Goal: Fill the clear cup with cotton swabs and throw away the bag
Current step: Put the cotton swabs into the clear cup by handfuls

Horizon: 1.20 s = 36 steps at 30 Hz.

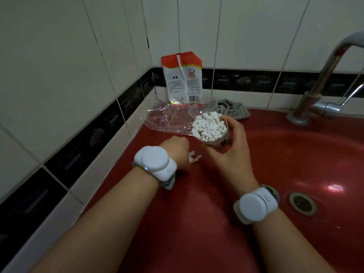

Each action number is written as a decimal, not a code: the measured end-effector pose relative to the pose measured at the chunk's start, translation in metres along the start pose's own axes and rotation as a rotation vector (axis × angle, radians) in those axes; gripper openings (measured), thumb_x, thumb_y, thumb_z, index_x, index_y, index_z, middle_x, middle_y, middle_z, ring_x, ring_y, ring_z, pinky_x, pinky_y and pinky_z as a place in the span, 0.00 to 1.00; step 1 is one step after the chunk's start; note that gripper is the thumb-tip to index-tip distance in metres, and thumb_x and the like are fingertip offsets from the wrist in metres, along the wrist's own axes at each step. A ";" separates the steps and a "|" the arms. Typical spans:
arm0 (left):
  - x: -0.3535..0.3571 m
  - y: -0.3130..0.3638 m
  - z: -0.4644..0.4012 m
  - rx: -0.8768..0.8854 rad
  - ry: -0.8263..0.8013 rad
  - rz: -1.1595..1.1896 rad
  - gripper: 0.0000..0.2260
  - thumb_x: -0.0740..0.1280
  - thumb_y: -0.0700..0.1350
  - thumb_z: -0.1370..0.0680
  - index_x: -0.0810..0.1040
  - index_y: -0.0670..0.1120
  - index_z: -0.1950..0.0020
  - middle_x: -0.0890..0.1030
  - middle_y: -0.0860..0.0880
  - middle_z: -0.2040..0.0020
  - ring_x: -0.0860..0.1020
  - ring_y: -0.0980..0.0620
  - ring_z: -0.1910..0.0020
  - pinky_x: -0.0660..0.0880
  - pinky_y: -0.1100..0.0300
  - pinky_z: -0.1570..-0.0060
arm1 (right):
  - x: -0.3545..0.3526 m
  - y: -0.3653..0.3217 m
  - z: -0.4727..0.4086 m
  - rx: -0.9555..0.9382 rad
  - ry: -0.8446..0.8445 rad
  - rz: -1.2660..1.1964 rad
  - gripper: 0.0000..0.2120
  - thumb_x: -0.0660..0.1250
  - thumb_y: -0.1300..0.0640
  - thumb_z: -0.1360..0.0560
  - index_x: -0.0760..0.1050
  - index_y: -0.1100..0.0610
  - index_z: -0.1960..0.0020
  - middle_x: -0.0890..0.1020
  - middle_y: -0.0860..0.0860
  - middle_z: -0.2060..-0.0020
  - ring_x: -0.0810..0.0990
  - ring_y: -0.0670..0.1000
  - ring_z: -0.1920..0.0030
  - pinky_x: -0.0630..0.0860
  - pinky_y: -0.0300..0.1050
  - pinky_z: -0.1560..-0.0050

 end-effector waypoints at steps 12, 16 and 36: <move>0.014 0.001 0.002 0.080 0.070 -0.099 0.09 0.65 0.38 0.27 0.76 0.39 0.48 0.79 0.39 0.47 0.79 0.39 0.49 0.70 0.55 0.60 | 0.000 0.001 0.001 0.015 0.001 0.031 0.33 0.75 0.53 0.37 0.66 0.50 0.34 0.72 0.48 0.40 0.72 0.52 0.37 0.72 0.55 0.38; 0.012 -0.003 0.004 0.079 0.096 -0.080 0.09 0.66 0.39 0.28 0.76 0.39 0.49 0.80 0.39 0.47 0.79 0.39 0.49 0.70 0.56 0.60 | 0.000 0.001 0.001 0.018 -0.005 0.017 0.33 0.75 0.52 0.36 0.66 0.49 0.34 0.72 0.47 0.40 0.72 0.52 0.37 0.72 0.55 0.38; -0.009 -0.065 0.013 0.068 0.270 0.939 0.05 0.67 0.35 0.25 0.79 0.40 0.60 0.82 0.42 0.65 0.80 0.56 0.71 0.74 0.66 0.69 | 0.001 -0.003 0.001 0.035 -0.026 0.025 0.33 0.74 0.51 0.37 0.67 0.50 0.34 0.71 0.46 0.40 0.72 0.51 0.37 0.71 0.52 0.36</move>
Point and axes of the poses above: each hand's wrist, its own z-axis away from the middle knuckle, its own x-axis out of the palm, y = z × x, the point moved 4 cm from there along -z, towards the middle knuckle
